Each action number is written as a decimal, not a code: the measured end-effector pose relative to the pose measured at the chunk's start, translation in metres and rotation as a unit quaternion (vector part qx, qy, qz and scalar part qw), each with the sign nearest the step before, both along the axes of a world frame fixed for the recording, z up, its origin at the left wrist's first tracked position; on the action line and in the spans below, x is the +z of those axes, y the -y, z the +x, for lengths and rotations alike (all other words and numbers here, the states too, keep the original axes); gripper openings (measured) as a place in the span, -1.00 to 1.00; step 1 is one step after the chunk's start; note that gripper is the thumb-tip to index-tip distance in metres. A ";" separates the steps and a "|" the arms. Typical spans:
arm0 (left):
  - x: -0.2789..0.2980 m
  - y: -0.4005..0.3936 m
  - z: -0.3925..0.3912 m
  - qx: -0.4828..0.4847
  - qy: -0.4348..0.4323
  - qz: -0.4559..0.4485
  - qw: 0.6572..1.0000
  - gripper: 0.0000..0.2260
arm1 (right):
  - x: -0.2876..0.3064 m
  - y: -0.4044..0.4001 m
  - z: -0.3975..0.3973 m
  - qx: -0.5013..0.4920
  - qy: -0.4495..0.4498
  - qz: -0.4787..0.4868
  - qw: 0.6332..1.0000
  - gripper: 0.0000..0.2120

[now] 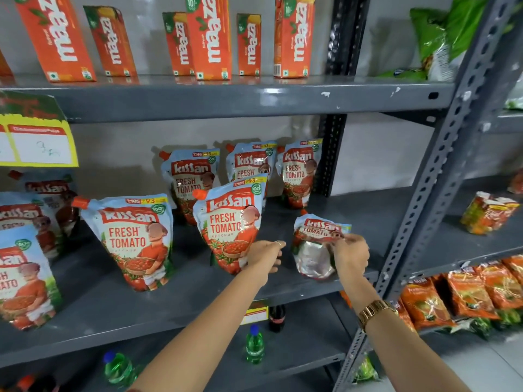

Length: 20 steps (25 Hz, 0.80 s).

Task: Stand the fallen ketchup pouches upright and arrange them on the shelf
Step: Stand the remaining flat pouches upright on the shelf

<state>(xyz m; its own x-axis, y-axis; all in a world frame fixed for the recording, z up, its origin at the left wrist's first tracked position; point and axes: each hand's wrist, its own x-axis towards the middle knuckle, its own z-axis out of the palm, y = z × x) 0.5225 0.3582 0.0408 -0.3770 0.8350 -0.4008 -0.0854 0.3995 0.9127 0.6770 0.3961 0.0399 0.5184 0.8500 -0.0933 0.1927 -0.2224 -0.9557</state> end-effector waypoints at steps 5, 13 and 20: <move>-0.005 -0.034 0.031 0.007 0.024 -0.027 0.999 -0.66 | -0.025 -0.040 0.020 0.079 0.002 -0.051 0.996 -0.70; -0.002 -0.055 0.025 -0.174 0.118 -0.109 0.972 -0.76 | -0.034 -0.096 0.033 0.146 -0.048 -0.122 0.981 -0.70; -0.015 -0.063 0.043 -0.037 0.107 -0.039 0.993 -0.89 | -0.015 -0.102 0.035 0.150 -0.112 -0.093 0.978 -0.75</move>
